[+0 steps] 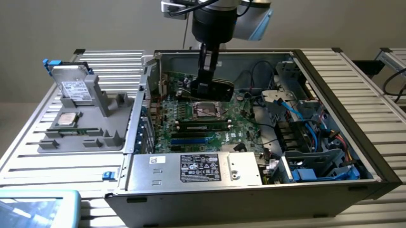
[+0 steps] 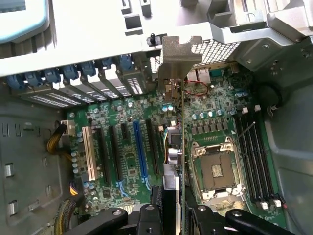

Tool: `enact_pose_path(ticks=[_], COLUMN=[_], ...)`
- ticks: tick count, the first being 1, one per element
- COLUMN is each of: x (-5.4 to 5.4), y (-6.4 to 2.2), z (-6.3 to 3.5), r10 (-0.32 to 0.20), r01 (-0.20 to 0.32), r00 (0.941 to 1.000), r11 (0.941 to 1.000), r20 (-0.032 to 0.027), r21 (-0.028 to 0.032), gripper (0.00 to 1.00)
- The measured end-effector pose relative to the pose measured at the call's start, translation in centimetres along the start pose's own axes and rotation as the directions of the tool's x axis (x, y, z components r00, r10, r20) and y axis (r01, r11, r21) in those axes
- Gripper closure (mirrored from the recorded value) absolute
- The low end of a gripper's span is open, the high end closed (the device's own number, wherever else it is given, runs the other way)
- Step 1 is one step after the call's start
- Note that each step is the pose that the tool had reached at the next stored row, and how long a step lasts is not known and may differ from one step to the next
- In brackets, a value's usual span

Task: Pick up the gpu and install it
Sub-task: 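Insert the gpu into the slot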

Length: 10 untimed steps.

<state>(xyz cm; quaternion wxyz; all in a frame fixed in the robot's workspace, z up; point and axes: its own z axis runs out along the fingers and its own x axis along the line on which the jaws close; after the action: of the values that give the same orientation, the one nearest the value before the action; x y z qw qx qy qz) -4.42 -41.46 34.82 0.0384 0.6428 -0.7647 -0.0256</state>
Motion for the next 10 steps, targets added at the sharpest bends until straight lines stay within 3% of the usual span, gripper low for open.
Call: enact_pose_path(ticks=[5, 10], x=[0.00, 0.00], y=[0.00, -0.01], z=[0.01, 0.08], r10=[-0.049, -0.094], r01=[0.049, 0.095], r00=[0.9986, 0.9951], r11=[0.9987, 0.9950], r20=[-0.0184, -0.0311], r21=[0.0091, 0.0312], gripper=[0.72, 0.72])
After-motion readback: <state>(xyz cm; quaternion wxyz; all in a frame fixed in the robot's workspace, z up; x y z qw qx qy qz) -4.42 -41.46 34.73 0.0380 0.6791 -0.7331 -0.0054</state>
